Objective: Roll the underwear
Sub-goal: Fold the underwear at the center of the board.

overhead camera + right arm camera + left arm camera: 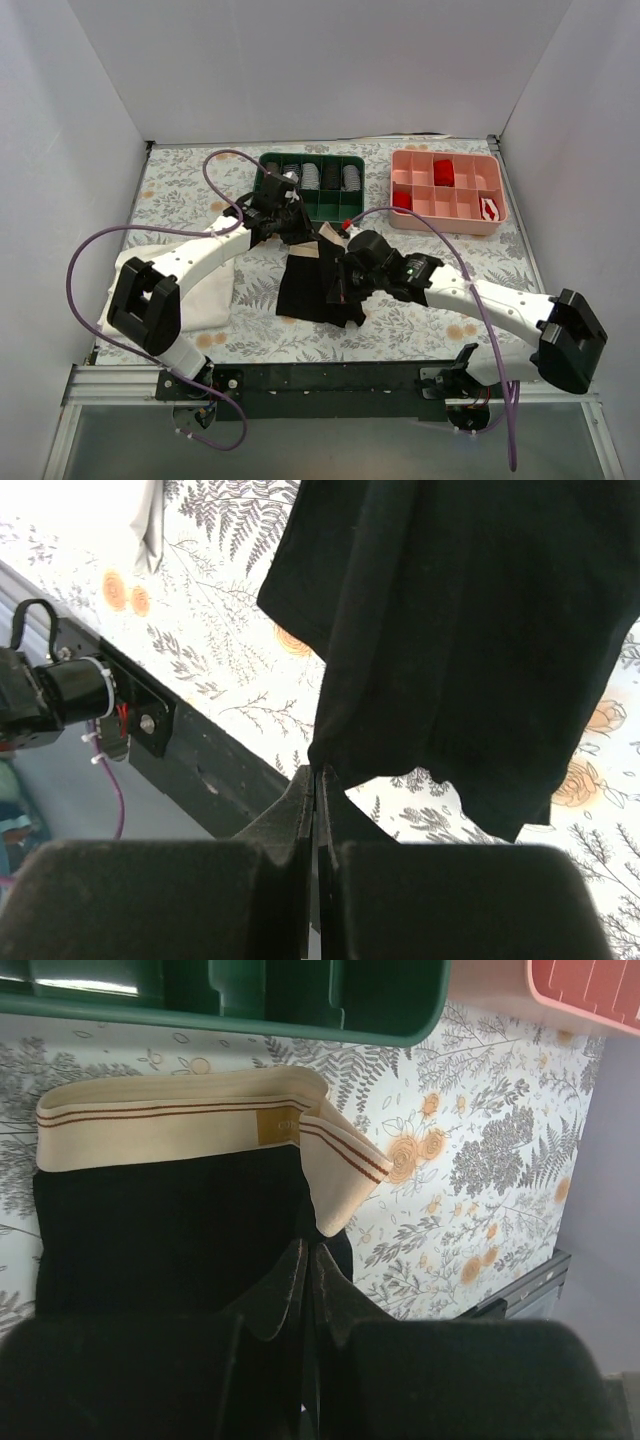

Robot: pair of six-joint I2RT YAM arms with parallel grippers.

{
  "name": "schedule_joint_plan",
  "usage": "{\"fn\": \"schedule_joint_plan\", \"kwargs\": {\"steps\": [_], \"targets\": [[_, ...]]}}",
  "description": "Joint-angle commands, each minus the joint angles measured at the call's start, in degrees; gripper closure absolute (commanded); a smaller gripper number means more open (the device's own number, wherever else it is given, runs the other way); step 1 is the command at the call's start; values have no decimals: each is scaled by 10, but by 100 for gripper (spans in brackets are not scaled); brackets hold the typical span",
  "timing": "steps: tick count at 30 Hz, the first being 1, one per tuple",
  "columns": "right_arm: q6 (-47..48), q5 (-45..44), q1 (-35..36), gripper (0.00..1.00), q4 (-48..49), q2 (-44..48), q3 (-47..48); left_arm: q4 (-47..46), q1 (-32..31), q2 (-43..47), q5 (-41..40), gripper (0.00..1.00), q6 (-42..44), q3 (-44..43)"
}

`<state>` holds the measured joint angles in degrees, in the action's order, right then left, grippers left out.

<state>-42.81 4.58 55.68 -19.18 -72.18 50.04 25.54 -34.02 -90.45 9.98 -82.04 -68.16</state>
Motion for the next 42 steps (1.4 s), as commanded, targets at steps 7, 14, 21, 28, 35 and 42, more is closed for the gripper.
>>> {"fn": "schedule_joint_plan", "kwargs": {"steps": [7, 14, 21, 28, 35, 42], "targets": [[-9, -9, 24, 99, 65, -94, 71, 5, 35, 50, -22, 100, 43, 29], [-1, 3, 44, 99, 65, -164, 133, 6, 62, 63, -23, 100, 56, 58], [-3, 6, 58, 99, 65, -210, 162, 6, 88, 63, -34, 99, 65, 89], [6, 5, 58, 99, 76, -259, 190, -11, 107, 28, -20, 97, 66, 97], [21, 1, 58, 99, 101, -307, 224, -15, 118, -9, -25, 97, 75, 89], [24, 18, 58, 99, 105, -336, 236, -15, 132, -17, -31, 95, 77, 104]]}}
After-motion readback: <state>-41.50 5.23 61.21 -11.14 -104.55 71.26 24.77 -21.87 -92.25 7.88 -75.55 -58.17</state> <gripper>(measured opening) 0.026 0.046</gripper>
